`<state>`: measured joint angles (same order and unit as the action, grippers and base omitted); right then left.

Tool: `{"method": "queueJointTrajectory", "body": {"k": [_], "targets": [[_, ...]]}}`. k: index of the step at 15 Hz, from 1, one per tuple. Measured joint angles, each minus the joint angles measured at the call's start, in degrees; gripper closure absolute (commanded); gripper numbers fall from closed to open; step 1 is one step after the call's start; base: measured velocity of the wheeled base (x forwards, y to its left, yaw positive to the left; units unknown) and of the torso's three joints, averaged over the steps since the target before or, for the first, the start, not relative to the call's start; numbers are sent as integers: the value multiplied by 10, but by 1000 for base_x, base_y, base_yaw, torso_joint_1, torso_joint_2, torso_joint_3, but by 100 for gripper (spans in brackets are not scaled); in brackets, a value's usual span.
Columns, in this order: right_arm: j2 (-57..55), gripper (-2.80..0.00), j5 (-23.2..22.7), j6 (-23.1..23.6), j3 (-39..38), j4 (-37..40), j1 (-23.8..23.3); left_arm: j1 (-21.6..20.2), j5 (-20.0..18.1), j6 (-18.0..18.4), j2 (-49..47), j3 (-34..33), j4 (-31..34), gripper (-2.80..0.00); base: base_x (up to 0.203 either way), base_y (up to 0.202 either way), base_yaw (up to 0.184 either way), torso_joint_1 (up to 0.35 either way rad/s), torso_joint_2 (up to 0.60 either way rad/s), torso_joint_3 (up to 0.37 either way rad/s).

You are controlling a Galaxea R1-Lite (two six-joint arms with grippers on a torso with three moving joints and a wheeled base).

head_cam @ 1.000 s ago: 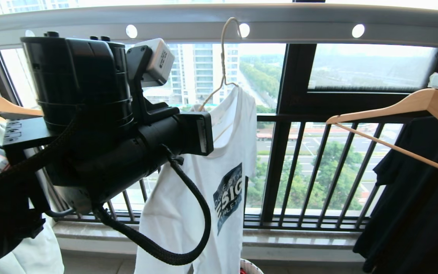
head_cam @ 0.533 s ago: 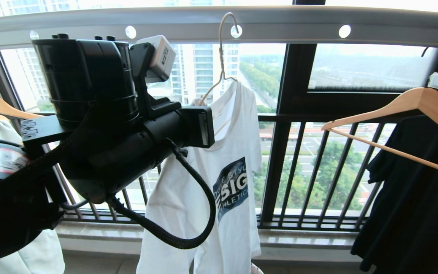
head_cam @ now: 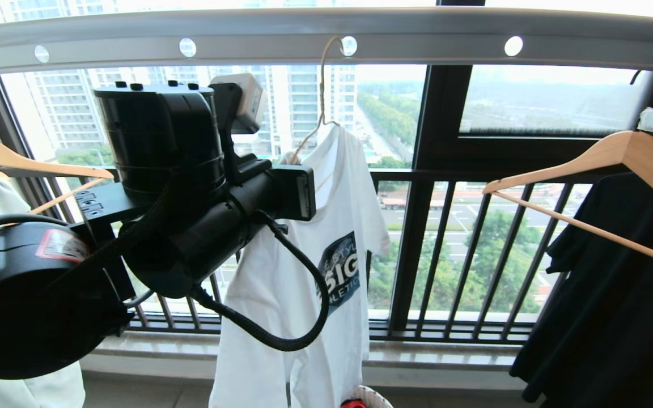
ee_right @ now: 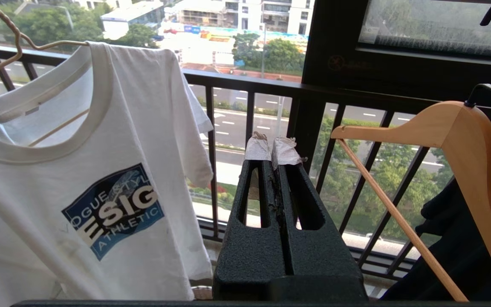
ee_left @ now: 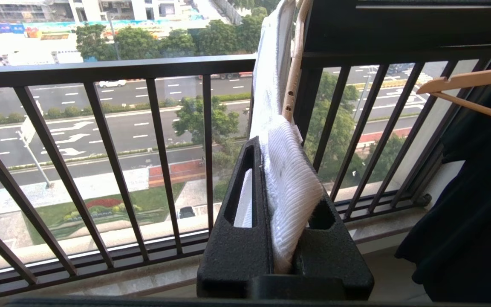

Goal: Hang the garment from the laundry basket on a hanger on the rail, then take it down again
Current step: Hang the clothes rack on the clothesline

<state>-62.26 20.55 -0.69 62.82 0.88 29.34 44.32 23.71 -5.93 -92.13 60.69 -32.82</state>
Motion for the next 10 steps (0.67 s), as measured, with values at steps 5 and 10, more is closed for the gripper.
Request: {"method": "queueJointTrajectory", "body": {"k": [5,10], "targets": [[-1,0,0,0,0,0,1,-2,2,25,-33,-7,-48,0,0,0,0,0,0,0],[-1,0,0,0,1,0,2,-1,9,29,-37,-5,-50,-280,0,0,0,0,0,0]]}}
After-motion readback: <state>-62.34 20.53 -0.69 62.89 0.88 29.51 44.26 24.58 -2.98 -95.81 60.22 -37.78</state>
